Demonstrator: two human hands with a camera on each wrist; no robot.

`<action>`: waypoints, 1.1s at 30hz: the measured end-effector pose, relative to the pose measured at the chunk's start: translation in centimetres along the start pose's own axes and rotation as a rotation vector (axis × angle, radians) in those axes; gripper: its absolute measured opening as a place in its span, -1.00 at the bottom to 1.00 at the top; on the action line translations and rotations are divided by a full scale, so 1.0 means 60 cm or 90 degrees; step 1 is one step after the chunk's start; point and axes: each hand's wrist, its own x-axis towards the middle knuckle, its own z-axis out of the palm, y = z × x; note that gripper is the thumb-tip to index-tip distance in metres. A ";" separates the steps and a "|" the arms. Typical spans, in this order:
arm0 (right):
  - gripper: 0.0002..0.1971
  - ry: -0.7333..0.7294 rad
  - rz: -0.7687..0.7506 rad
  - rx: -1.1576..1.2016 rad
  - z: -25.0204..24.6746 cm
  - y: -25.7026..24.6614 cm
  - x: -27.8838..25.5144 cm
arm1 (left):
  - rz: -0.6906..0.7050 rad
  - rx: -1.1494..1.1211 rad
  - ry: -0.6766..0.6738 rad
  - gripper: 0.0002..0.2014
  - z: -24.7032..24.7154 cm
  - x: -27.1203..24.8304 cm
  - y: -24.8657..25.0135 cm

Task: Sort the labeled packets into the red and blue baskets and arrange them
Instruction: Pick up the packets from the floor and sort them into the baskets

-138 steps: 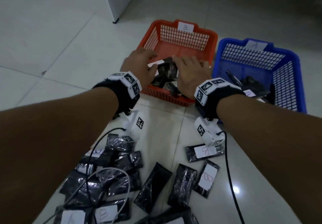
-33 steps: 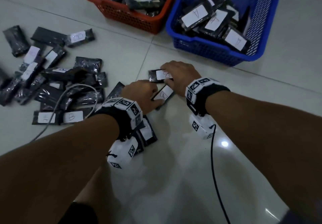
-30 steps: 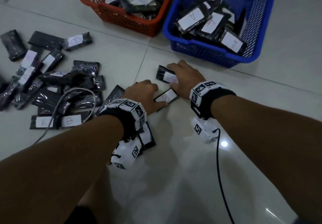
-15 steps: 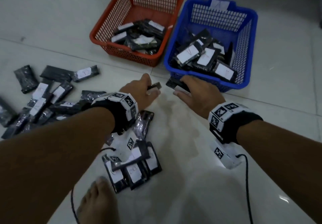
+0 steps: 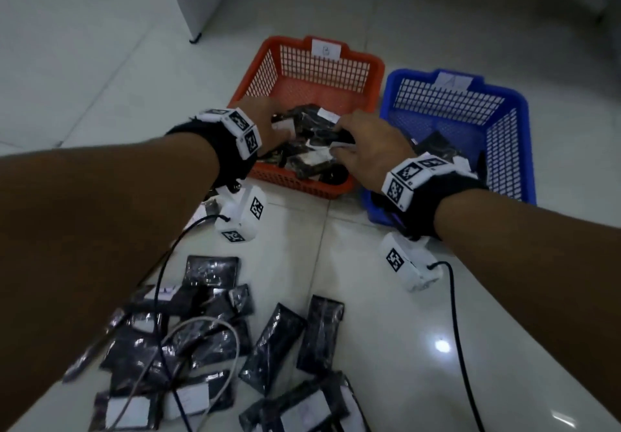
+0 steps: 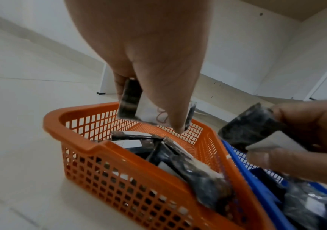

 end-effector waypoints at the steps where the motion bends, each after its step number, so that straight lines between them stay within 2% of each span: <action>1: -0.72 -0.020 0.003 0.001 0.002 -0.006 0.015 | 0.008 0.010 -0.019 -0.69 0.006 0.016 -0.013; 4: -0.69 -0.090 0.011 -0.009 0.018 -0.023 0.048 | 0.030 -0.002 -0.023 -0.63 0.030 0.041 -0.039; 6: -0.64 -0.122 0.020 -0.032 0.030 -0.036 0.063 | 0.033 -0.041 0.030 -0.55 0.044 0.033 -0.053; 9: -0.53 -0.145 0.030 -0.095 0.047 -0.051 0.075 | 0.040 -0.025 0.118 -0.58 0.056 0.001 -0.060; 12: -0.37 -0.069 0.034 -0.135 0.052 -0.047 0.077 | 0.055 0.009 0.152 -0.57 0.061 -0.041 -0.051; 15: -0.42 0.021 -0.025 -0.128 0.047 -0.037 0.043 | 0.094 0.028 0.163 -0.58 0.063 -0.081 -0.030; 18: -0.53 0.056 -0.137 -0.098 0.051 -0.024 -0.013 | 0.124 0.062 0.189 -0.76 0.073 -0.141 -0.003; 22: -0.69 -0.091 -0.287 -0.032 0.079 -0.015 -0.116 | 0.073 0.021 0.044 -0.79 0.109 -0.252 0.049; 25: -0.70 -0.271 -0.359 -0.071 0.105 -0.019 -0.195 | 0.030 0.012 -0.051 -0.78 0.143 -0.331 0.079; 27: -0.69 -0.348 -0.415 -0.092 0.129 -0.018 -0.236 | -0.005 0.020 -0.101 -0.75 0.161 -0.379 0.091; 30: -0.58 -0.393 -0.460 -0.111 0.162 -0.015 -0.267 | -0.036 0.017 -0.153 -0.61 0.185 -0.440 0.105; 33: -0.48 -0.390 -0.454 -0.172 0.184 -0.003 -0.283 | -0.082 0.046 -0.290 -0.43 0.212 -0.482 0.122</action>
